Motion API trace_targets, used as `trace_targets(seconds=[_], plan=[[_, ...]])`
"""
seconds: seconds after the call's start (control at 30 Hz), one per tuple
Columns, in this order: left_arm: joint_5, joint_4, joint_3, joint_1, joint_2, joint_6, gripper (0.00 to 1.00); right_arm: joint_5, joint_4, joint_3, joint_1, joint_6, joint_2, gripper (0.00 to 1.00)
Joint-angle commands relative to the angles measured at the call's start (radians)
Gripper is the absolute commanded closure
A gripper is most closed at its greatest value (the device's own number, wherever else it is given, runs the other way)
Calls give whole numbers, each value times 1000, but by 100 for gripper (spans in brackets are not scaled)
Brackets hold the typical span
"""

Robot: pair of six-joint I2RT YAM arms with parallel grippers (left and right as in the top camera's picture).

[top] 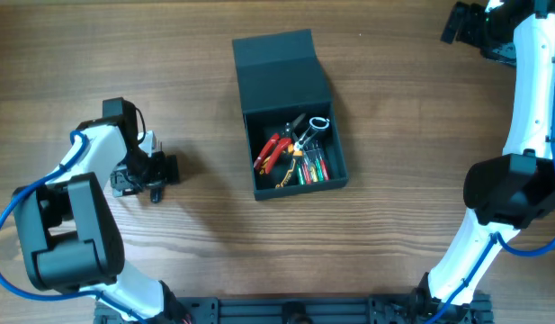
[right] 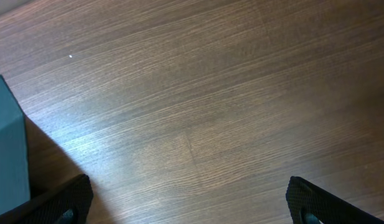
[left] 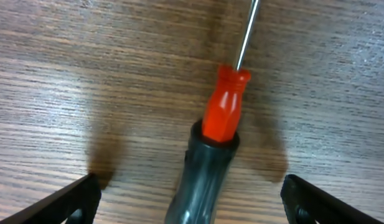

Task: Pack container
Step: 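Move the left gripper to the small red screwdriver and grasp it, then carry the red screwdriver right and release it into the green box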

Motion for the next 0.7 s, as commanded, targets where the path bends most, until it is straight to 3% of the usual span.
trace_targets(seconds=[0.0, 0.1, 0.2, 0.27, 0.3, 0.33, 0.5, 0.67], plan=[[49, 29, -43, 1, 26, 24, 10, -5, 2, 19, 4, -10, -26, 0], [49, 29, -43, 1, 26, 23, 29, -5, 2, 19, 4, -10, -26, 0], [49, 29, -43, 1, 26, 23, 38, -5, 2, 19, 4, -10, -26, 0], [49, 30, -43, 1, 26, 19, 55, -5, 2, 19, 4, -10, -26, 0], [49, 31, -43, 1, 26, 19, 69, -5, 2, 19, 4, -10, -26, 0], [49, 30, -43, 1, 26, 19, 74, -5, 2, 19, 4, -10, -25, 0], [49, 33, -32, 1, 25, -8, 83, -5, 2, 19, 4, -10, -25, 0], [48, -25, 108, 1, 25, -37, 91, -5, 2, 19, 4, -10, -26, 0]])
